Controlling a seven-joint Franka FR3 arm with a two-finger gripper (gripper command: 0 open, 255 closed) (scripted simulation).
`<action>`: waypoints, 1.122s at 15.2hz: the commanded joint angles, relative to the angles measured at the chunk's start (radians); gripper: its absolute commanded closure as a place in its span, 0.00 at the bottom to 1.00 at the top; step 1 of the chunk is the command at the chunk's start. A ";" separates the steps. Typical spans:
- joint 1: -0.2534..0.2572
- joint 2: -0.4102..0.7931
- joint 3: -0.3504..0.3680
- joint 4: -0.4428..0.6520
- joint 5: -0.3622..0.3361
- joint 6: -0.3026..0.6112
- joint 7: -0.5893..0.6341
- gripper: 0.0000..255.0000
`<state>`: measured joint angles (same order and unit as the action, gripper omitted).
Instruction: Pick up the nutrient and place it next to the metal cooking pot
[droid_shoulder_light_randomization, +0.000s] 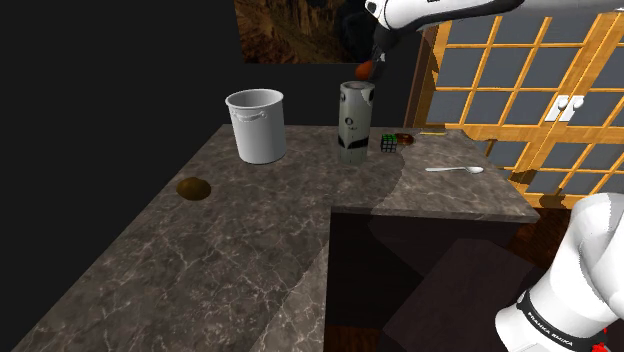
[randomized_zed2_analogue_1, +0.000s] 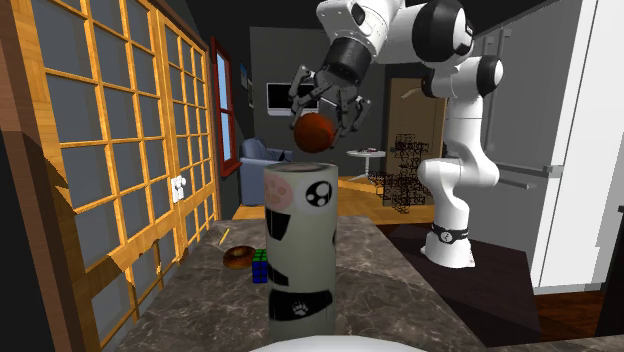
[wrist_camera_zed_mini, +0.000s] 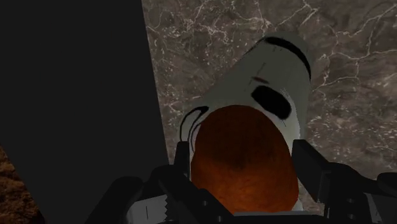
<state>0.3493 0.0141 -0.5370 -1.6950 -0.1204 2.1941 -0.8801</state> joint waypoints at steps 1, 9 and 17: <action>0.019 0.026 0.018 0.032 -0.007 -0.014 0.044 1.00; 0.089 0.160 0.078 0.197 -0.015 -0.080 0.188 1.00; 0.134 0.369 0.122 0.489 0.015 -0.199 0.293 1.00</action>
<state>0.4757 0.3474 -0.4216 -1.2578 -0.1101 2.0160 -0.6059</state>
